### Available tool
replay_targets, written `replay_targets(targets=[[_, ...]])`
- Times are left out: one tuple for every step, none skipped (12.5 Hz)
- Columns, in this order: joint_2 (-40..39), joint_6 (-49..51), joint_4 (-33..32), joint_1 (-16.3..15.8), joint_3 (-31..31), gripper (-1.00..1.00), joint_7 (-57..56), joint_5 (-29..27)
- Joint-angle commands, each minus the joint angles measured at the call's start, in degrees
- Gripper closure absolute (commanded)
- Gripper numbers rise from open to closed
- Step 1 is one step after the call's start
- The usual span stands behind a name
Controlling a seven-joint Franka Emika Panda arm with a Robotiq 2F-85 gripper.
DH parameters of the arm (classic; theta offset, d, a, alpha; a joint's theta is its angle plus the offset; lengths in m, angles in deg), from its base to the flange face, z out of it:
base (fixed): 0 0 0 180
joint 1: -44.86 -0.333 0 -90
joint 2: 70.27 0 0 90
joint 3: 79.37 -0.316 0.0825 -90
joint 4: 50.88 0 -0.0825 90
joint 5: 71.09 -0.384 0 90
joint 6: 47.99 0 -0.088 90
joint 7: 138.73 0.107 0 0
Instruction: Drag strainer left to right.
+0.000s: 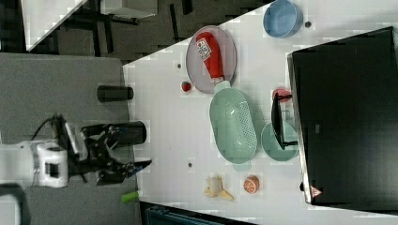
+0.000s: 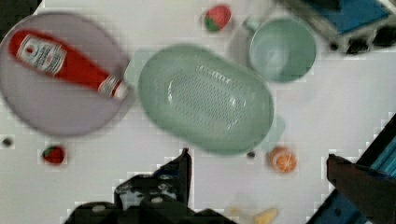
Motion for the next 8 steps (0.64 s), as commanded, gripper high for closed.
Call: replay_targets(targets=[[1.0, 1.7, 0.2, -0.6, 0.3, -1.00, -6.9, -0.6], [1.8, 2.1, 0.0, -0.6, 0.4, -1.00, -7.7, -0.6], [2.2, 3.1, 0.0, -0.6, 0.5, -1.00, -7.7, -0.6], [2.3, 3.9, 0.0, -0.6, 0.6, -1.00, -7.7, -0.6], [2.3, 3.9, 0.0, -0.6, 0.7, -1.00, -7.7, -0.6], [2.2, 3.9, 0.0, -0.6, 0.6, -1.00, -7.7, -0.6], [2.2, 3.9, 0.0, -0.6, 0.5, -1.00, -7.7, -0.6], [2.2, 3.9, 0.0, -0.6, 0.5, -1.00, -7.7, -0.6]])
